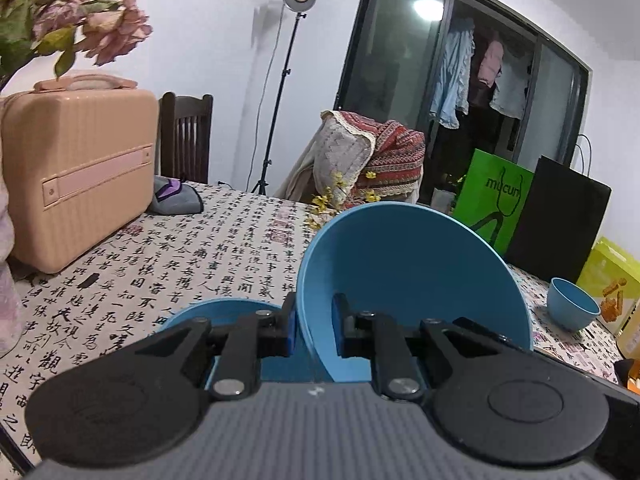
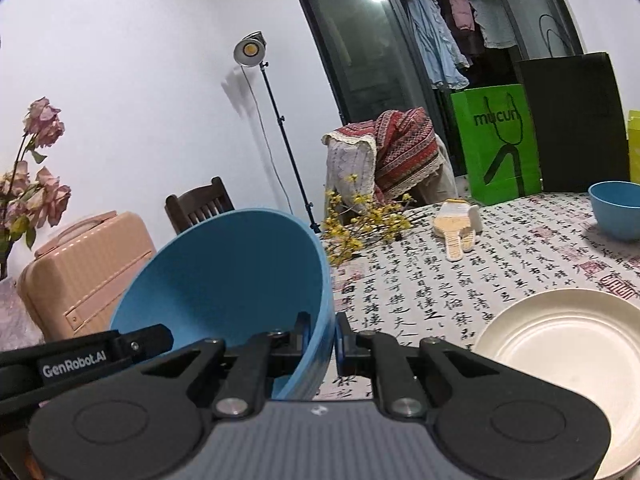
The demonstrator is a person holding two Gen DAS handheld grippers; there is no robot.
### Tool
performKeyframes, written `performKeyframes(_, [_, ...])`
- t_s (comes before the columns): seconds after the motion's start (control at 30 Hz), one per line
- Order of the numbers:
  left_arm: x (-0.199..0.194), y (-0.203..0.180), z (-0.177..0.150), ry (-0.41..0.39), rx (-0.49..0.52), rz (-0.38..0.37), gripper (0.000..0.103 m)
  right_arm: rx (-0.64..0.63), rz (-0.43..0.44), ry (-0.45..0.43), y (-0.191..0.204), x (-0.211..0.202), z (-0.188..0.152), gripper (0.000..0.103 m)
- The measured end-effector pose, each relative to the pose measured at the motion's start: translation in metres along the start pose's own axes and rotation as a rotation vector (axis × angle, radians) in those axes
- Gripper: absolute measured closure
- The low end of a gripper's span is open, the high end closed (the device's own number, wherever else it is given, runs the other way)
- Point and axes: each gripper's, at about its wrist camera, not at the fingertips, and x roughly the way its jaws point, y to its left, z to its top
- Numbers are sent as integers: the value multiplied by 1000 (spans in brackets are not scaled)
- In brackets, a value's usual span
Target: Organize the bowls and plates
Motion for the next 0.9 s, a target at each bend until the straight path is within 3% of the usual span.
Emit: performKeyframes(0.9, [-6,42,1,-40,-64,52,87,-42,69,20,39,19,-7,91])
